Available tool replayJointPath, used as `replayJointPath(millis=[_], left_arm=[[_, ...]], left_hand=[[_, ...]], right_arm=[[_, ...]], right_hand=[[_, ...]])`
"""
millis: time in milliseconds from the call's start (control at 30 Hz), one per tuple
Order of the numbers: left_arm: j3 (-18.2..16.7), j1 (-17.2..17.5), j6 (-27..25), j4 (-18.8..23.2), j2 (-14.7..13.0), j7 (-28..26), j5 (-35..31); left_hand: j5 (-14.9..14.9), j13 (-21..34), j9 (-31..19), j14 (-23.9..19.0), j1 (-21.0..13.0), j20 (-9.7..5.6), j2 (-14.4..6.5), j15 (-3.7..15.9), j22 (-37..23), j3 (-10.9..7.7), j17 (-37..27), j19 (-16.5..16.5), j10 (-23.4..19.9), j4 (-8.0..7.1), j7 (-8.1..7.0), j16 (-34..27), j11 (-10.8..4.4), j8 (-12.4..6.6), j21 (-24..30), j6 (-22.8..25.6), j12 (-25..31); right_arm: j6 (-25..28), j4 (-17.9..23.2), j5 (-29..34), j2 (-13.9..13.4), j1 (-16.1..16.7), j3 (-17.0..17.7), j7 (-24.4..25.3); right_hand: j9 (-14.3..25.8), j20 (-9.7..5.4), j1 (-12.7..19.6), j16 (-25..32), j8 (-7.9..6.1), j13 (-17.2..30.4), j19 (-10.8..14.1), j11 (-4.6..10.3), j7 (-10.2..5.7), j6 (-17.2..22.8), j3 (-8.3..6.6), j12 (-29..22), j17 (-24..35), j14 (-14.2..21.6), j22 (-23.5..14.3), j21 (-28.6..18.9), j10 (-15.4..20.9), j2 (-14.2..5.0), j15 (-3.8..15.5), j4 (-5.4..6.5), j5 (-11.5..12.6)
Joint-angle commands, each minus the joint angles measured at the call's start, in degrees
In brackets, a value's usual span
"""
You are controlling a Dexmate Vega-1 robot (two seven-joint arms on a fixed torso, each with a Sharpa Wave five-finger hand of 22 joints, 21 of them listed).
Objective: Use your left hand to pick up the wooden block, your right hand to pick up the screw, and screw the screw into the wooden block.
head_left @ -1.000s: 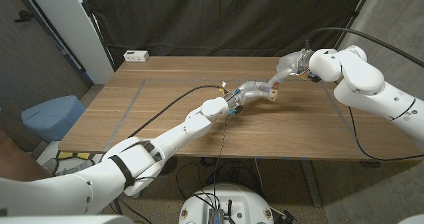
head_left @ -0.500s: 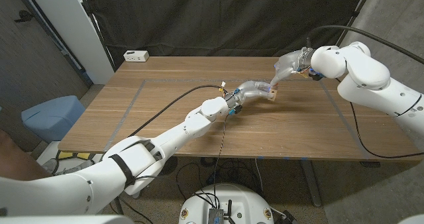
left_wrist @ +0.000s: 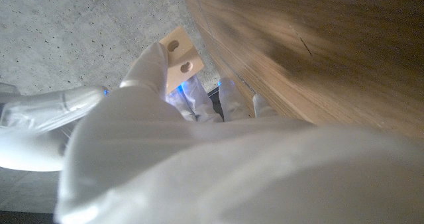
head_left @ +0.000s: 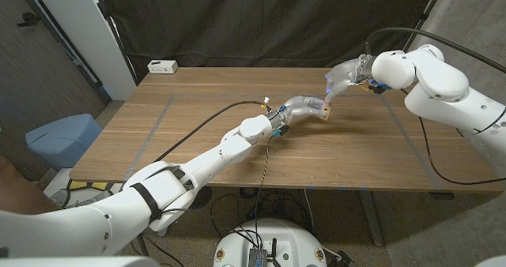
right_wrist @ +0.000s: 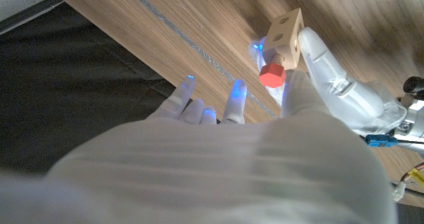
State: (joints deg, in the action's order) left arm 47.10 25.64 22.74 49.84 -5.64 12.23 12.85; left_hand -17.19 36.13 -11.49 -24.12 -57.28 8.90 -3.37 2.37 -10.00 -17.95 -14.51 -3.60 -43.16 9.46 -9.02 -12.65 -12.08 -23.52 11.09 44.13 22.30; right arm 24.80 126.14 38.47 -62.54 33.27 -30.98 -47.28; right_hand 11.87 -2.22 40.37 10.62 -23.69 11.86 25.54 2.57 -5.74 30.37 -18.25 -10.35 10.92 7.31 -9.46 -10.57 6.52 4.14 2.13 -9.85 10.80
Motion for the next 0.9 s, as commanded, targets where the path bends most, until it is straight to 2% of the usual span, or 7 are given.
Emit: replayJointPath(millis=[33, 267, 467, 900], left_arm=[[0.19, 0.26, -0.47, 1.09, -0.34, -0.04, -0.29], [0.32, 0.45, -0.83, 1.83, -0.57, 0.04, -0.39], [0.38, 0.68, -1.11, 2.49, -0.81, -0.07, -0.5], [0.57, 0.76, -1.39, 2.98, -0.97, -0.03, -0.69]], left_hand=[[-0.41, 0.16, -0.97, -0.21, 0.88, 0.26, -1.79, 4.29, -0.32, -1.24, -0.15, -0.28, -0.48, -0.7, -0.46, -0.1, -0.07, -0.2, 0.38, 2.63, 0.53], [-0.42, 0.12, -0.97, -0.21, 0.9, 0.26, -1.81, 4.32, -0.32, -1.25, -0.16, -0.25, -0.45, -0.71, -0.38, -0.1, -0.11, -0.23, 0.37, 2.75, 0.49], [-0.43, 0.14, -0.97, -0.13, 0.94, 0.26, -1.84, 4.4, -0.32, -1.26, -0.17, -0.26, -0.54, -0.75, -0.39, -0.07, -0.1, -0.19, 0.38, 2.68, 0.54], [-0.47, 0.14, -0.98, -0.12, 0.92, 0.27, -1.85, 4.4, -0.32, -1.3, -0.16, -0.26, -0.48, -0.73, -0.37, -0.06, -0.11, -0.18, 0.38, 2.75, 0.52]], right_arm=[[-0.58, 0.03, 0.11, -0.01, -1.81, -1.2, -3.17], [-1.16, 0.31, 1.28, -0.01, -2.4, -1.61, -4.29], [-1.49, 0.7, 2.65, -0.04, -2.27, -1.55, -4.56], [-2.13, 0.81, 3.87, 0.08, -1.36, -0.68, -4.09]], right_hand=[[0.26, 0.39, 1.64, -0.09, 0.4, 0.3, -0.61, 0.02, -0.39, -0.71, -0.59, 0.0, 0.12, -0.86, -0.14, 0.34, -0.87, 0.24, 0.99, -0.4, 0.23], [0.31, 0.83, 4.14, 0.07, 0.66, 0.3, -1.37, 1.13, -2.16, -1.09, -1.63, -0.21, 0.18, -1.62, -0.13, 0.31, -1.66, 0.66, 0.88, -0.64, 0.42], [0.34, 0.91, 4.71, 0.15, 0.65, 0.31, -1.58, 1.74, -2.52, -1.0, -1.89, -0.33, 0.21, -1.75, -0.13, 0.29, -1.72, 0.84, 0.96, -0.57, 0.43], [0.58, 0.53, 6.14, 0.86, -1.2, 0.3, -1.15, 2.76, -2.56, 3.37, -2.7, -1.01, 0.4, -0.9, -0.15, -0.11, -0.49, 1.35, 1.77, -0.18, 0.28]])
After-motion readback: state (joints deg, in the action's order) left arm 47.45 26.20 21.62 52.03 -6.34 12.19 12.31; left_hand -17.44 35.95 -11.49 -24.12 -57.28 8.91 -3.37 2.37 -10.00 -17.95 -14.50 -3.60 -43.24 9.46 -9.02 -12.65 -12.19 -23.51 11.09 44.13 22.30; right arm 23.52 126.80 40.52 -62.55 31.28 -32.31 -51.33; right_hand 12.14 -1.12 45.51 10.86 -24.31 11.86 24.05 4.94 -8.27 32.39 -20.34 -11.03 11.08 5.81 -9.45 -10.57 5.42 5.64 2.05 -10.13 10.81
